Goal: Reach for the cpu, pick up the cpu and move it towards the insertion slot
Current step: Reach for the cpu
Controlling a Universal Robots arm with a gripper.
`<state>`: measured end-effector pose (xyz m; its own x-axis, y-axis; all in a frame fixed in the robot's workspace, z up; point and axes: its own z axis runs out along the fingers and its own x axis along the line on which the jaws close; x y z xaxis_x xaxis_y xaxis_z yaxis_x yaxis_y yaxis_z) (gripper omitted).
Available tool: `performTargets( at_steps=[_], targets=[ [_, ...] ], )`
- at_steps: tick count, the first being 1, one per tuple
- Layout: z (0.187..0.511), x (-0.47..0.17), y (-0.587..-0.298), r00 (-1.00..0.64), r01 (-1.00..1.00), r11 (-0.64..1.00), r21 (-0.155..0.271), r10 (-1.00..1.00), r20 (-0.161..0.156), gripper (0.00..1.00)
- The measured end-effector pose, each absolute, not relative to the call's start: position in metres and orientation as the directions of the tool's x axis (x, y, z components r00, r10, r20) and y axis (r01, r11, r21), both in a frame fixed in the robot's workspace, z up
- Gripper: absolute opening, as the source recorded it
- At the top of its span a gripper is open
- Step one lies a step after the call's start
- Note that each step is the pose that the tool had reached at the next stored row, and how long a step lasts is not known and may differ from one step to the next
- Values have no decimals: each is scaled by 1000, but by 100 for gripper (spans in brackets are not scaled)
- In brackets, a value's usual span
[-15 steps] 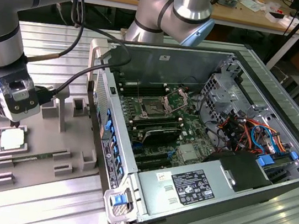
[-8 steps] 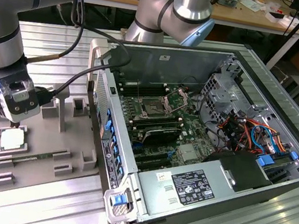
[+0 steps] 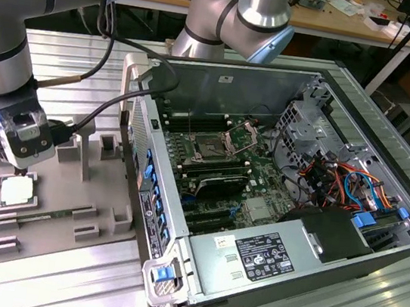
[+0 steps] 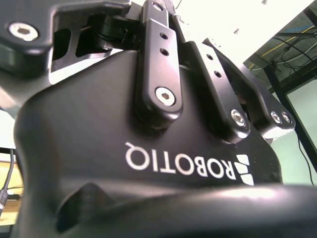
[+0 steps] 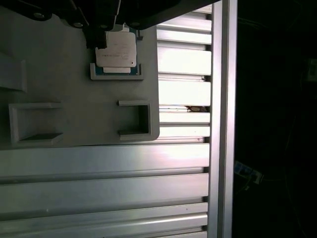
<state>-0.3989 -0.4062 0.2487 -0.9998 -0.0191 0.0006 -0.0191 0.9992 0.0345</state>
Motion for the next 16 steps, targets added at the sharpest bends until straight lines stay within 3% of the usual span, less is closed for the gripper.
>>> performTargets(
  at_steps=[16],
  targets=[
    [245,-399,-406,-1000,-19,999,34,-19,1,11]
  ],
)
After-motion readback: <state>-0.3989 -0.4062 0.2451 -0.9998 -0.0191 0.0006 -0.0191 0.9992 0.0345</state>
